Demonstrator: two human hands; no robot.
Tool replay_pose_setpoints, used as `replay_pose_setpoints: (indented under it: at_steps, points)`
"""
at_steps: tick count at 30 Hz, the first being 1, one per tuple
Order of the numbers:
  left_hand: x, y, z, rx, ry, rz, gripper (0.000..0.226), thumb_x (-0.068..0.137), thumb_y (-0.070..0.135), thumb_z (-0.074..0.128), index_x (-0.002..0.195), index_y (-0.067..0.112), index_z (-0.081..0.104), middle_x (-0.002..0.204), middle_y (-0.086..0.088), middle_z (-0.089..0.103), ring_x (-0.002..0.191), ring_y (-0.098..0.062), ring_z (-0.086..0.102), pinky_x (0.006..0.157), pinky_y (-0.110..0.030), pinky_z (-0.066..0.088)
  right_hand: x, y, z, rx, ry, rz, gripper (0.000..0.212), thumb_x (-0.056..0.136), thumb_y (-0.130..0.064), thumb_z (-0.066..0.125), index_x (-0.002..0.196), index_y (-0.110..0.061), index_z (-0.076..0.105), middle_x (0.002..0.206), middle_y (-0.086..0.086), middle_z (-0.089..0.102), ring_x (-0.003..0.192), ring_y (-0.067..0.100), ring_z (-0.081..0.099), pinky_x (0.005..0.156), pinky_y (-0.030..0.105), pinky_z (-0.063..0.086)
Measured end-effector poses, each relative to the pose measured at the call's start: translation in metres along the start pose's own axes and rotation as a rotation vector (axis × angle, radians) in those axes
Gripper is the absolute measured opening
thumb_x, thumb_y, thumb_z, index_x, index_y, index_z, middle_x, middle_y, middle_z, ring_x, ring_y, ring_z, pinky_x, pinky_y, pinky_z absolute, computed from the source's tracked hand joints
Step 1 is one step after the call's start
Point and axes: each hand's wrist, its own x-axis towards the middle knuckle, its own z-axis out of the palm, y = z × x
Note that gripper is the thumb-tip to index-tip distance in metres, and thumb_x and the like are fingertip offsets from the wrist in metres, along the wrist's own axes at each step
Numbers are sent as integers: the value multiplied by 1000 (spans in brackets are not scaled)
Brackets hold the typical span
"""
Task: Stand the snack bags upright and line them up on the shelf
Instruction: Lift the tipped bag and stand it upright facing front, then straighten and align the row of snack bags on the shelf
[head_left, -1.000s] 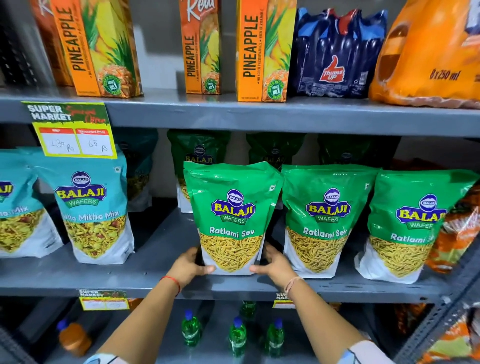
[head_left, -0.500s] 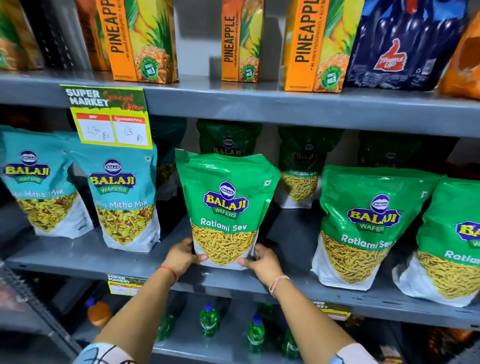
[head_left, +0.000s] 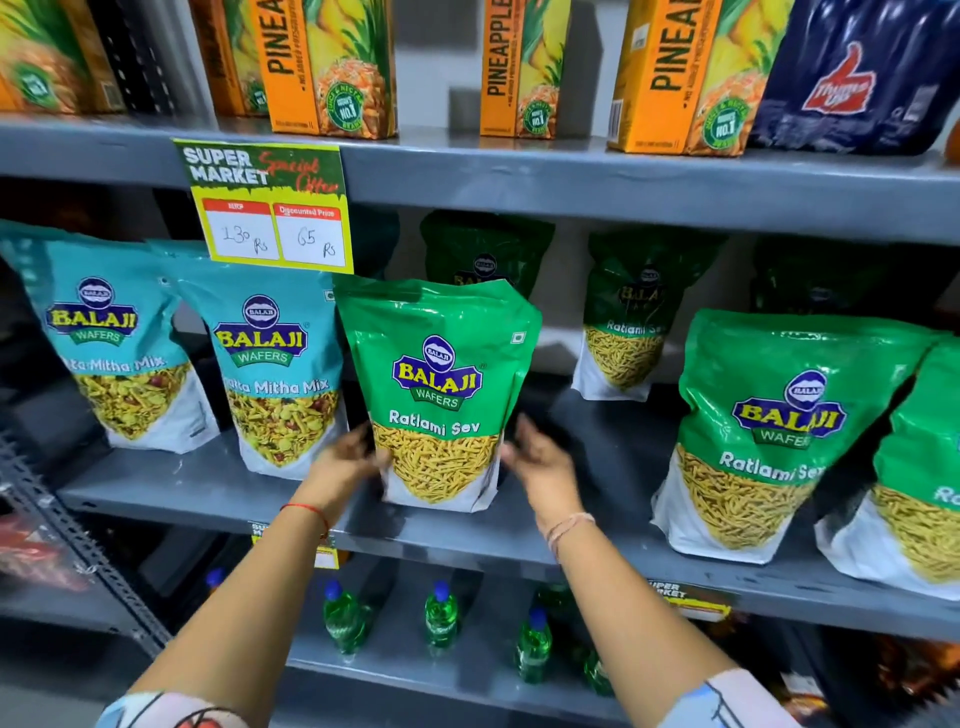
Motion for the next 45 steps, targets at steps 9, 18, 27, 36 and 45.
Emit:
replay_pose_setpoints:
  at_steps: [9, 18, 27, 36, 45]
  points:
    - [11, 51, 13, -421, 194, 10, 35, 93, 2, 39, 127, -5, 45, 109, -6, 58, 77, -9, 56, 72, -17, 48, 19, -57, 25, 244, 266, -152, 25, 81, 7, 57, 104, 16, 58, 100, 14, 59, 50, -8, 58, 61, 8, 49]
    - [28, 59, 10, -200, 378, -30, 26, 89, 4, 47, 112, -3, 58, 122, -20, 60, 93, -17, 51, 99, -37, 44, 34, -62, 17, 134, 239, -101, 22, 83, 5, 55, 102, 16, 60, 65, -9, 60, 39, -12, 52, 52, 0, 44]
    - [-6, 3, 0, -130, 3, -116, 43, 89, 13, 51, 127, -5, 43, 122, -20, 61, 127, -35, 45, 103, -39, 39, 12, 10, -9, -238, -280, 122, 56, 74, 4, 67, 125, -1, 45, 129, 6, 51, 120, 20, 48, 101, 32, 37]
    - [-9, -29, 8, 128, -46, -3, 34, 79, -9, 59, 110, 1, 51, 114, -8, 51, 109, -16, 45, 92, -30, 36, -9, 40, 11, -558, -143, 71, 26, 86, -21, 57, 109, -9, 57, 114, 11, 64, 105, 22, 57, 79, 21, 36]
    - [-40, -39, 18, 450, 404, 134, 34, 86, 31, 52, 91, 2, 67, 98, -26, 70, 95, -36, 64, 75, -38, 49, -53, 42, -20, -771, -265, -202, 86, 82, -32, 61, 145, -18, 5, 146, -17, -5, 135, -1, -1, 113, 21, 6]
